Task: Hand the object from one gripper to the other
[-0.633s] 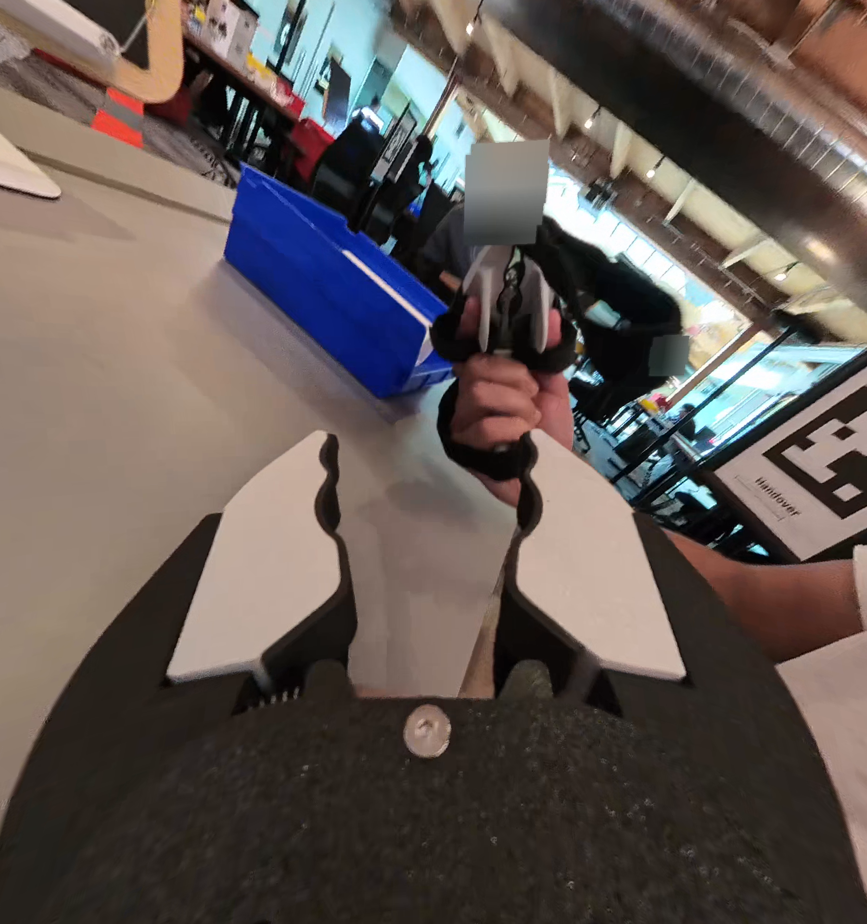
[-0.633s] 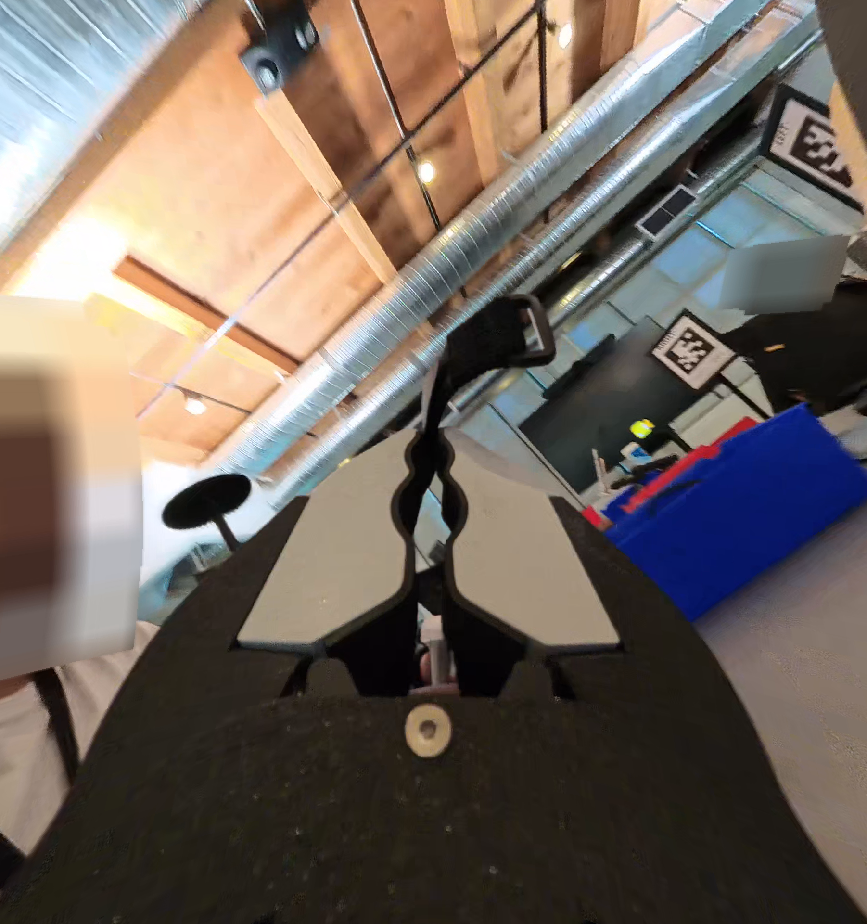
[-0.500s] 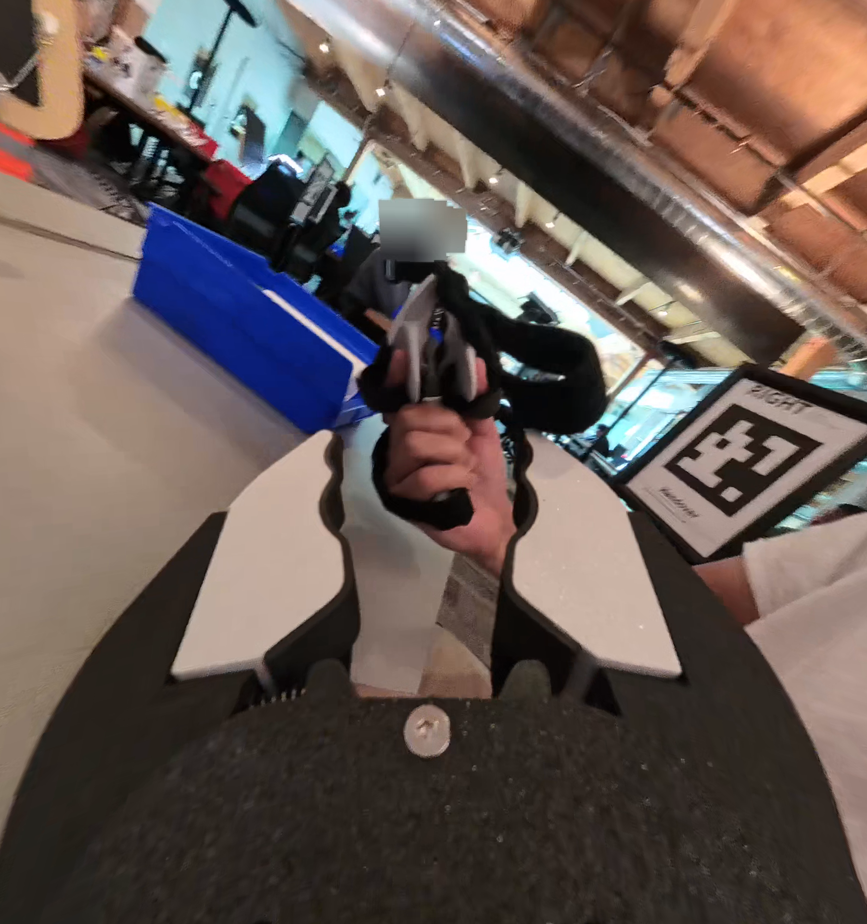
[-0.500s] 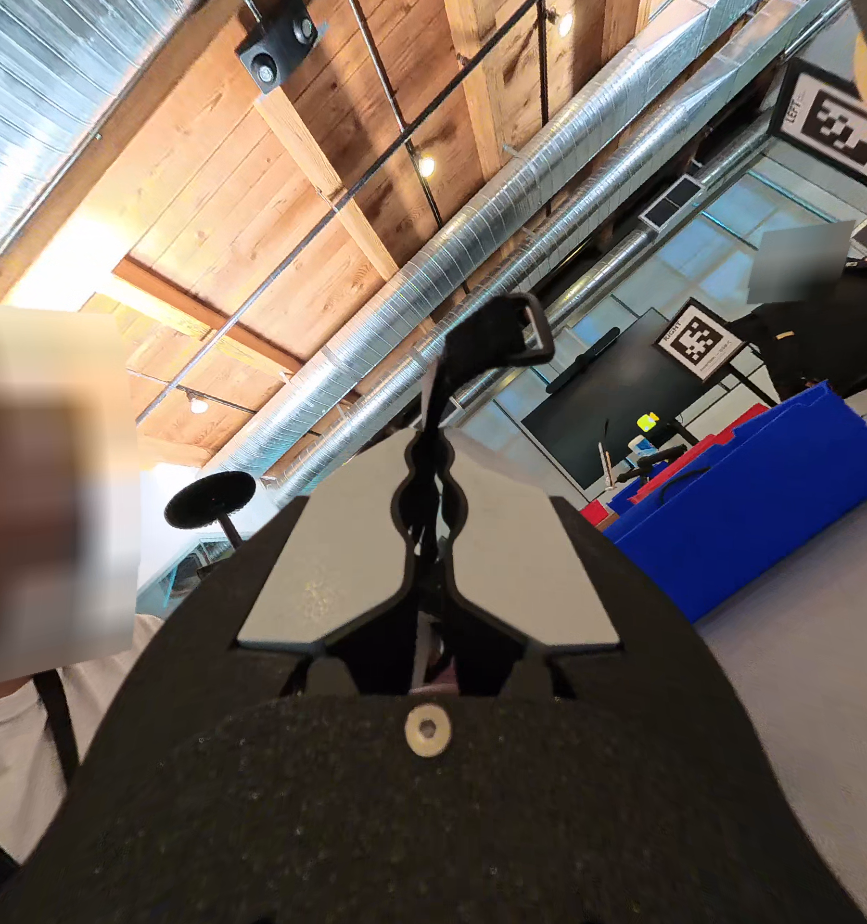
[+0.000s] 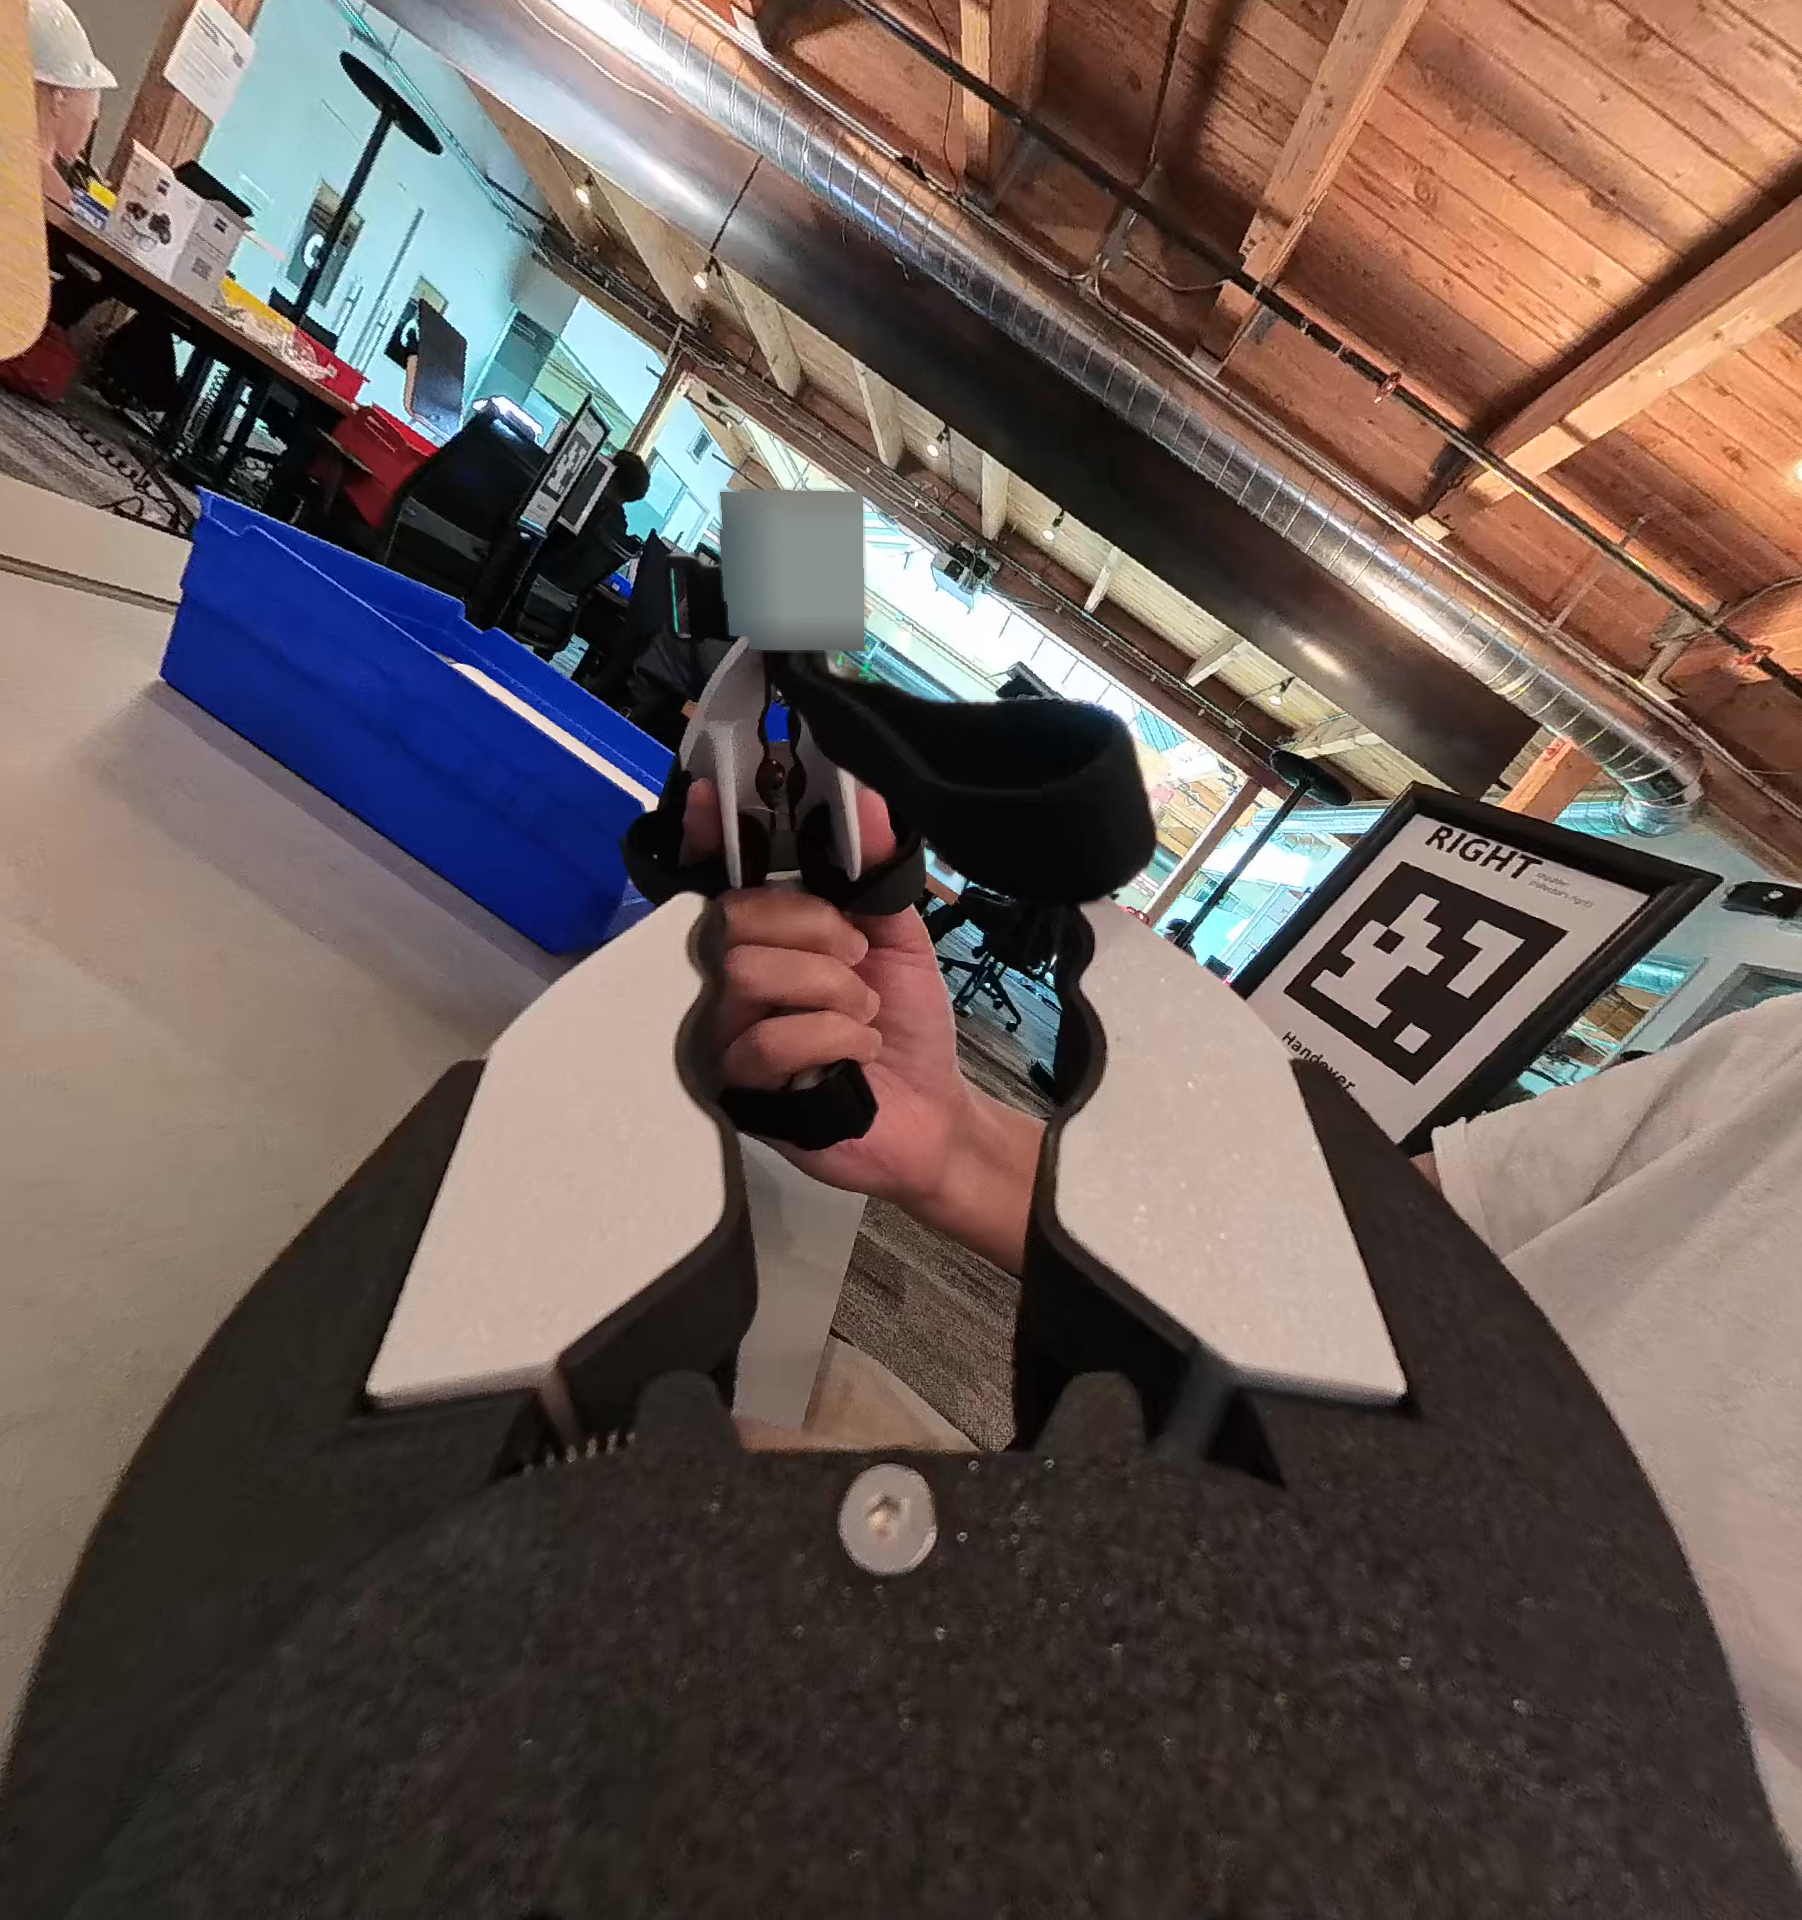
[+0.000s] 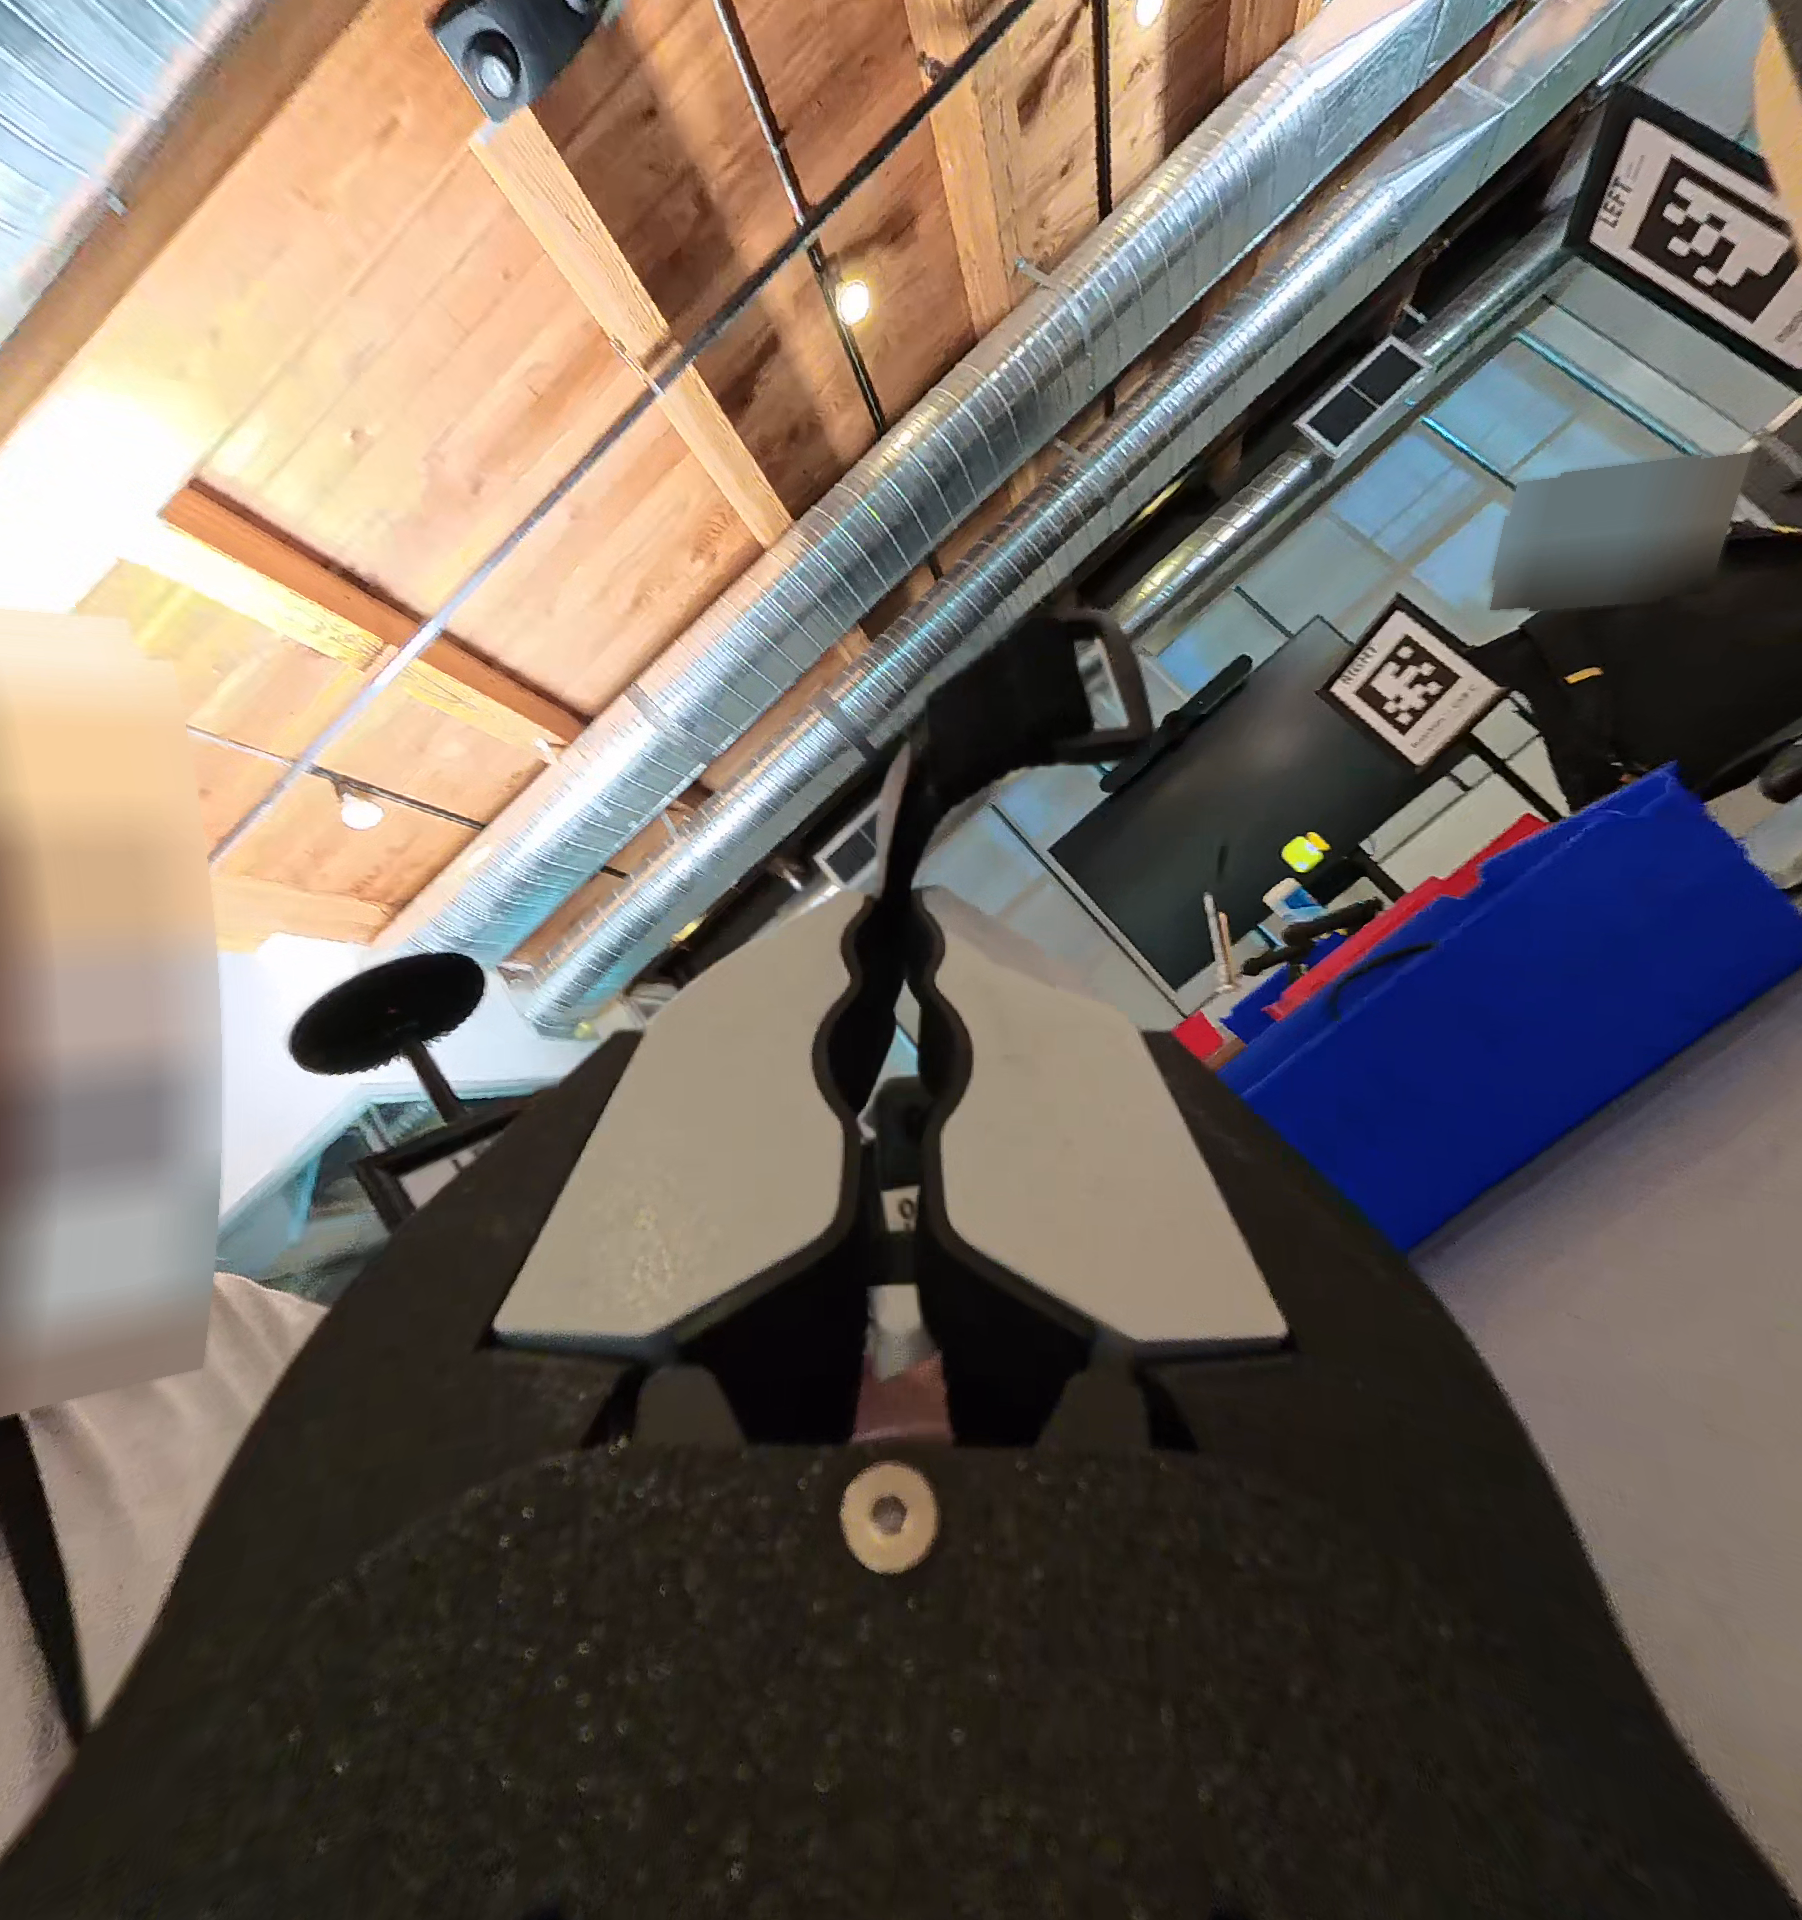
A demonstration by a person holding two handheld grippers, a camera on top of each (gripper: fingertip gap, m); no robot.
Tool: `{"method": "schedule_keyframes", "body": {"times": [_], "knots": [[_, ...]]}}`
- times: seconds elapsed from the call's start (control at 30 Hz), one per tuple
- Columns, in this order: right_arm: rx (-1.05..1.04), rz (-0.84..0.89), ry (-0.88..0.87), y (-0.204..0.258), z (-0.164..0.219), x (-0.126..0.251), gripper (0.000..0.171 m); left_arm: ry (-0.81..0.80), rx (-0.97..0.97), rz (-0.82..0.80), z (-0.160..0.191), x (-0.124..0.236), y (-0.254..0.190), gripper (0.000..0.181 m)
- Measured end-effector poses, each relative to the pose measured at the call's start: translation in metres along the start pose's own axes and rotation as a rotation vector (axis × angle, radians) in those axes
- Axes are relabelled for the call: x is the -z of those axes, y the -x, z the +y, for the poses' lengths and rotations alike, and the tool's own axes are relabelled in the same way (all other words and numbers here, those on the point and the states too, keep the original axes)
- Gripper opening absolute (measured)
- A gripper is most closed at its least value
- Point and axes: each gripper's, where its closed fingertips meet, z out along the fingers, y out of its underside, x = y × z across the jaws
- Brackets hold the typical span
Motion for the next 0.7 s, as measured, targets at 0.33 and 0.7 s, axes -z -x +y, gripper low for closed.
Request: {"method": "schedule_keyframes", "body": {"times": [0.33, 0.7], "knots": [[0.071, 0.068, -0.016, -0.007, -0.005, 0.003, 0.004, 0.017, 0.049, 0.021, 0.004, 0.0, -0.001, 0.062], [0.061, 0.04, 0.022, -0.005, 0.0, 0.003, 0.005, -0.015, 0.095, -0.014, -0.001, 0.006, 0.011, 0.049]]}}
